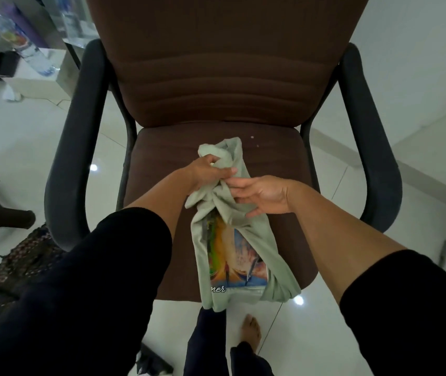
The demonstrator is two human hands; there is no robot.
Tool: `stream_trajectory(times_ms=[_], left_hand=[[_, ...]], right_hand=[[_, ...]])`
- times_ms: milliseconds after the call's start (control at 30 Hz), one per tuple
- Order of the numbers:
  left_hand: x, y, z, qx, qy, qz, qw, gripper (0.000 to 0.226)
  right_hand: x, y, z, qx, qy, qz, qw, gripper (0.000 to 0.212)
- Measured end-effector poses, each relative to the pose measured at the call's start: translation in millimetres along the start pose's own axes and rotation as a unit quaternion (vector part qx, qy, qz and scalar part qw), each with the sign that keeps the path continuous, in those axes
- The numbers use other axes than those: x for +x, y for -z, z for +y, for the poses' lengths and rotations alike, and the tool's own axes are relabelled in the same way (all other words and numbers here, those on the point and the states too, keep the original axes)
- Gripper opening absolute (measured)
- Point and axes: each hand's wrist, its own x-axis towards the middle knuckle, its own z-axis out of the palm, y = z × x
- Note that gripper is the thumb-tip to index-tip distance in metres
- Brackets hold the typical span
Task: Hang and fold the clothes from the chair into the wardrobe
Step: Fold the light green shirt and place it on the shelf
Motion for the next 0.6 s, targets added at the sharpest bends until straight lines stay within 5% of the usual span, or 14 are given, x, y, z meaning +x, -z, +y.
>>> stream_trajectory(times_ms=[167, 267, 333, 433, 500, 600], left_hand=[[11.1, -4.6, -20.7, 0.104, 0.002, 0.023, 0.994, 0.07], [8.9, -0.7, -26.6, 0.112, -0.038, 0.019, 0.993, 0.062], [1.2, 3.3, -24.1, 0.121, -0.075, -0.009, 0.99, 0.056], [-6.5, 10.3, -19.3, 0.142, -0.088, -0.077, 0.983, 0.051], [-11.8, 14.7, -15.2, 0.156, -0.091, -0.103, 0.978, 0.05], [-22.1, 21.8, -8.6, 0.145, -0.111, -0.079, 0.98, 0.049]], right_hand=[[4.4, 1.6, 8.0, -0.067, -0.09, -0.081, 0.99, 0.054], [9.3, 3.5, 5.1, -0.138, -0.037, 0.132, 0.981, 0.039], [14.1, 9.3, 2.5, -0.242, 0.052, 0.319, 0.915, 0.054], [19.6, 11.0, -5.4, -0.46, 0.073, 0.327, 0.822, 0.093], [21.8, 5.5, -13.5, -0.53, 0.072, 0.3, 0.79, 0.086], [27.0, 4.6, -19.9, -0.586, 0.087, 0.303, 0.747, 0.05]])
